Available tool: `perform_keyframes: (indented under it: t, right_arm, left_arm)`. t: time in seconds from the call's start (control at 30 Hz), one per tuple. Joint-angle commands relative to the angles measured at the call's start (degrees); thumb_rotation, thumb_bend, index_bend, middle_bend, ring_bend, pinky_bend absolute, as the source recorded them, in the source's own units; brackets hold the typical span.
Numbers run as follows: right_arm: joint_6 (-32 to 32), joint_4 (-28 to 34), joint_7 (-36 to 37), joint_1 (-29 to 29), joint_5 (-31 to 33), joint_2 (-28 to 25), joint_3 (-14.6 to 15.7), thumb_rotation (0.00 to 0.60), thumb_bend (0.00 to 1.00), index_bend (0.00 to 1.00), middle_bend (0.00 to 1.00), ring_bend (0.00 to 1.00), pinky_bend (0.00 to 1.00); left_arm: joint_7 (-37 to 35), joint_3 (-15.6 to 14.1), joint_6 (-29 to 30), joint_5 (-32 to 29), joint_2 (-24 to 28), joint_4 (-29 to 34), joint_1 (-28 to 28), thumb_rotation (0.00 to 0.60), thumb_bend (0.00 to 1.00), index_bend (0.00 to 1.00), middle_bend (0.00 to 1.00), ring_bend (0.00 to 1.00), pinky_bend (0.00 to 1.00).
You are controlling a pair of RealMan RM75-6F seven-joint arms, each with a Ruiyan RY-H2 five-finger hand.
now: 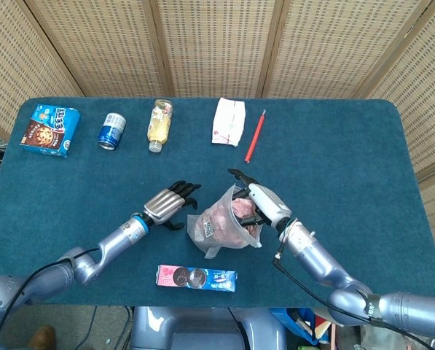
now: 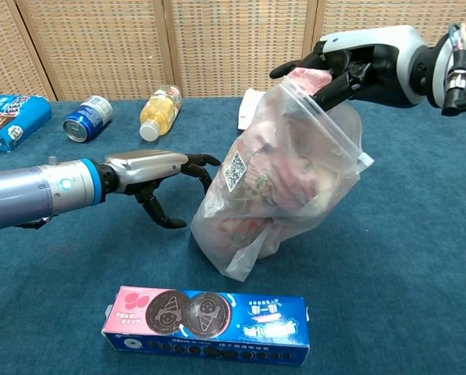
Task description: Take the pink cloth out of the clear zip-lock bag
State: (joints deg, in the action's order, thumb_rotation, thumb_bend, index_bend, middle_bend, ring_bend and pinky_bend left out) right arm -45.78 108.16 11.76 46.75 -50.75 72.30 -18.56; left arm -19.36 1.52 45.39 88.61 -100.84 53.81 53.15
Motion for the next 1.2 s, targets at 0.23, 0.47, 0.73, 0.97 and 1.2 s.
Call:
perform_keyframes:
  t: [0.23, 0.47, 0.73, 0.97, 1.2]
  right_arm:
    - [0.5, 0.1, 0.9, -0.3, -0.8, -0.5, -0.2, 0.6, 0.57, 0.77, 0.0, 0.0, 0.0]
    - [0.5, 0.1, 1.1, -0.3, -1.0, -0.5, -0.2, 0.6, 0.56, 0.77, 0.0, 0.0, 0.0]
    - [0.3, 0.2, 1.0, -0.4, -1.0, -0.3, -0.1, 0.6, 0.56, 0.77, 0.0, 0.0, 0.0]
    - [0.1, 0.3, 0.9, -0.4, -1.0, -0.4, 0.0, 0.6, 0.57, 0.77, 0.0, 0.0, 0.0]
    - [0.1, 0.3, 0.9, -0.5, -0.6, -0.4, 0.0, 0.6, 0.59, 0.77, 0.0, 0.0, 0.0]
  left_arm:
    - [-0.3, 0.2, -0.9, -0.3, -1.8, -1.2, 1.1, 0.6, 0.33, 0.34, 0.0, 0.0, 0.0]
    - [0.3, 0.8, -1.6, -0.9, -3.1, -1.7, 1.9, 0.6, 0.33, 0.35, 0.0, 0.0, 0.0]
    - [1.4, 1.4, -2.8, -1.9, -4.6, -2.4, 2.7, 0.6, 0.38, 0.42, 0.0, 0.0, 0.0]
    - [2.3, 1.8, -3.3, -2.8, -4.7, -2.3, 2.8, 0.6, 0.47, 0.47, 0.0, 0.0, 0.0]
    - [2.6, 2.1, -3.7, -3.5, -4.6, -1.9, 2.9, 0.6, 0.55, 0.58, 0.0, 0.0, 0.0]
